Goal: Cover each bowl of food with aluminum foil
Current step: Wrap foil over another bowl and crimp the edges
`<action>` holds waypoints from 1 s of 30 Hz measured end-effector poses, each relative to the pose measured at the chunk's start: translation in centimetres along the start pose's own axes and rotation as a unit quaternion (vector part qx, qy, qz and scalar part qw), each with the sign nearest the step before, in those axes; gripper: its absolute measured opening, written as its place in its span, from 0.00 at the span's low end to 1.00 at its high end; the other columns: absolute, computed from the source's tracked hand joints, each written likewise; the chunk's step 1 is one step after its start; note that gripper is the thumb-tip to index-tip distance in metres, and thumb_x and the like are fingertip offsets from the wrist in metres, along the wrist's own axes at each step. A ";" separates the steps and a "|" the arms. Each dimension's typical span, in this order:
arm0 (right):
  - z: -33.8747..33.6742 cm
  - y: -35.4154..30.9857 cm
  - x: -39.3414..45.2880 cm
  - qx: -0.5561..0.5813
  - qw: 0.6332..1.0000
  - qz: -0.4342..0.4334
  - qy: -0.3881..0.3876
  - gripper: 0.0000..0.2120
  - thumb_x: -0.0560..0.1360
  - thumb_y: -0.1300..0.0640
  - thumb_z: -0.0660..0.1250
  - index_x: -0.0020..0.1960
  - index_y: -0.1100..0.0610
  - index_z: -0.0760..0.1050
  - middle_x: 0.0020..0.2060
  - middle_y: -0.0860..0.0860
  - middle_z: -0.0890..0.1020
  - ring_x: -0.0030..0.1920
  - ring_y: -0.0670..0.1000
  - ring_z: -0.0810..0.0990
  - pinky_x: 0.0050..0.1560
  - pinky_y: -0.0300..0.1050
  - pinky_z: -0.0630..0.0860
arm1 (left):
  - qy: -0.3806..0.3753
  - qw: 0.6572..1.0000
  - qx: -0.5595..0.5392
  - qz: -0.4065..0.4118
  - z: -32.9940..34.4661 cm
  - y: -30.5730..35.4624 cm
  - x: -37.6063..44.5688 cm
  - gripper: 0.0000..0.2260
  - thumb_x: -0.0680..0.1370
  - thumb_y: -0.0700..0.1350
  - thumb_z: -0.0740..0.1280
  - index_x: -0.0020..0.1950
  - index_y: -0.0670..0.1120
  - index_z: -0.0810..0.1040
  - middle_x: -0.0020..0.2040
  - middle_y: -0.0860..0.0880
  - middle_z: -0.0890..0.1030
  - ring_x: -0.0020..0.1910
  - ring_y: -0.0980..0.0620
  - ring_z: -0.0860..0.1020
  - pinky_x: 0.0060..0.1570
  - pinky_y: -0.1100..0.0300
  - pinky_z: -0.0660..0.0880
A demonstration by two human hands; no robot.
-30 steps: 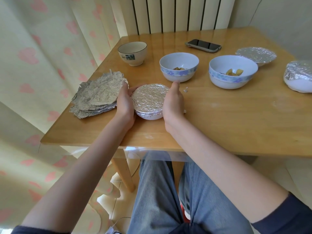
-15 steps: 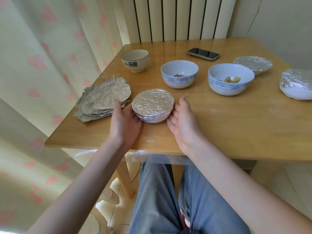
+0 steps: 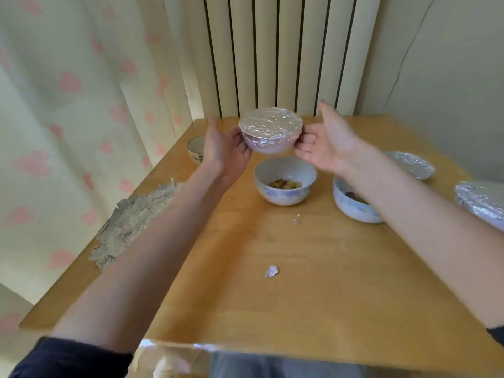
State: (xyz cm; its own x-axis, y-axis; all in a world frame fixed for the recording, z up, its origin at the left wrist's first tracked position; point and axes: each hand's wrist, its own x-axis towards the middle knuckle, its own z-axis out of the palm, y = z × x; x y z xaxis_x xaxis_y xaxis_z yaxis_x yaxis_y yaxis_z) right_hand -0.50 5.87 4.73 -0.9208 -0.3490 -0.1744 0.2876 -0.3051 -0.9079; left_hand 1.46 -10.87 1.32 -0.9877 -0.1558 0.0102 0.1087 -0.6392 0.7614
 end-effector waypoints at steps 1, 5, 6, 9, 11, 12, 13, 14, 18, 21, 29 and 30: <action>-0.6 -0.9 1.7 0.005 1.000 0.008 0.006 0.34 0.81 0.42 0.48 0.74 0.70 0.55 0.71 0.62 0.66 0.71 0.56 0.67 0.71 0.49 0.61 | 0.000 1.000 0.000 -0.006 0.3 -0.2 1.9 0.35 0.83 0.61 0.43 0.76 0.34 0.59 0.74 0.39 0.67 0.73 0.44 0.67 0.71 0.55 0.65; -3.0 -2.7 8.1 -0.018 0.998 0.041 0.032 0.34 0.82 0.43 0.48 0.72 0.71 0.57 0.70 0.64 0.68 0.70 0.59 0.68 0.70 0.51 0.63 | 0.011 0.999 0.006 -0.035 0.4 -1.9 8.6 0.35 0.83 0.61 0.43 0.76 0.34 0.58 0.74 0.38 0.66 0.73 0.44 0.66 0.72 0.54 0.63; -3.6 -2.7 9.5 -0.032 0.997 0.052 0.042 0.34 0.82 0.42 0.48 0.72 0.72 0.57 0.69 0.64 0.69 0.69 0.59 0.69 0.69 0.51 0.64 | 0.016 0.999 0.010 -0.045 0.1 -2.4 9.9 0.35 0.83 0.61 0.42 0.76 0.34 0.58 0.75 0.38 0.65 0.73 0.44 0.65 0.72 0.53 0.63; -5.2 -1.8 12.5 -0.056 0.993 0.089 0.061 0.34 0.82 0.43 0.49 0.72 0.72 0.57 0.69 0.65 0.69 0.69 0.60 0.69 0.69 0.51 0.64 | 0.032 0.996 0.024 -0.076 -0.8 -4.1 12.6 0.36 0.82 0.62 0.42 0.77 0.34 0.57 0.75 0.38 0.64 0.74 0.43 0.64 0.72 0.53 0.62; -6.1 -0.7 14.0 -0.061 0.990 0.109 0.069 0.33 0.82 0.43 0.50 0.72 0.72 0.58 0.69 0.65 0.68 0.69 0.60 0.68 0.70 0.51 0.64 | 0.045 0.994 0.024 -0.102 -1.5 -5.3 13.8 0.36 0.82 0.63 0.42 0.77 0.35 0.57 0.76 0.38 0.63 0.75 0.43 0.63 0.73 0.52 0.61; -6.5 -0.1 14.6 -0.064 0.988 0.119 0.071 0.33 0.82 0.43 0.50 0.72 0.72 0.58 0.70 0.65 0.67 0.70 0.60 0.68 0.70 0.51 0.64 | 0.053 0.992 0.023 -0.116 -1.7 -5.9 14.2 0.36 0.82 0.63 0.42 0.77 0.35 0.57 0.76 0.39 0.63 0.75 0.43 0.63 0.73 0.51 0.61; -6.8 0.4 15.1 -0.068 0.987 0.128 0.073 0.33 0.82 0.43 0.51 0.72 0.71 0.57 0.70 0.65 0.67 0.70 0.60 0.67 0.70 0.51 0.64 | 0.061 0.989 0.028 -0.129 -2.1 -6.3 14.4 0.36 0.82 0.64 0.42 0.77 0.36 0.58 0.76 0.39 0.64 0.75 0.42 0.63 0.72 0.49 0.61; -7.0 0.9 15.5 -0.070 0.985 0.136 0.075 0.33 0.82 0.43 0.51 0.73 0.71 0.56 0.70 0.65 0.66 0.70 0.60 0.67 0.70 0.51 0.64 | 0.068 0.987 0.041 -0.141 -2.3 -6.7 14.6 0.37 0.82 0.64 0.42 0.77 0.36 0.58 0.76 0.39 0.64 0.74 0.41 0.63 0.72 0.48 0.61; -7.4 1.5 16.3 -0.075 0.984 0.141 0.076 0.32 0.82 0.45 0.51 0.74 0.70 0.55 0.72 0.65 0.64 0.71 0.61 0.65 0.71 0.52 0.63 | 0.087 0.984 0.062 -0.145 -3.0 -7.1 14.5 0.34 0.82 0.62 0.41 0.77 0.37 0.58 0.76 0.39 0.63 0.75 0.41 0.63 0.71 0.46 0.61; -7.5 1.1 16.3 -0.125 0.979 0.101 0.122 0.29 0.82 0.46 0.52 0.74 0.66 0.57 0.71 0.63 0.65 0.70 0.59 0.67 0.68 0.49 0.66 | 0.132 0.977 0.124 -0.109 -3.0 -6.9 13.5 0.29 0.84 0.58 0.45 0.75 0.39 0.64 0.69 0.42 0.72 0.69 0.45 0.69 0.69 0.49 0.64; -2.6 1.2 9.5 -0.350 0.895 -0.218 0.170 0.13 0.80 0.57 0.55 0.62 0.55 0.72 0.54 0.48 0.76 0.51 0.45 0.74 0.41 0.34 0.68 | 0.127 0.705 0.671 0.190 -6.5 -2.4 7.2 0.17 0.80 0.37 0.58 0.68 0.40 0.73 0.65 0.43 0.76 0.61 0.47 0.75 0.56 0.60 0.69; -1.6 1.5 8.4 -0.364 0.888 -0.239 0.145 0.12 0.80 0.57 0.56 0.61 0.53 0.72 0.54 0.46 0.76 0.50 0.44 0.74 0.40 0.32 0.67 | 0.136 0.675 0.700 0.189 -7.5 -1.8 7.0 0.17 0.79 0.36 0.59 0.67 0.40 0.74 0.66 0.42 0.75 0.64 0.44 0.73 0.58 0.56 0.70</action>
State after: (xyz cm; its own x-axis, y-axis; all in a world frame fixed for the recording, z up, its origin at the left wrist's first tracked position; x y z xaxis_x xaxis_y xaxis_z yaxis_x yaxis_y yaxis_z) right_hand -8.23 3.94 1.28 -0.9513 -0.0585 0.3026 -0.3043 0.3342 -0.8920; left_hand -4.80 -16.46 -4.80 -0.8413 -0.3633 0.4003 -0.0542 0.7935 0.6062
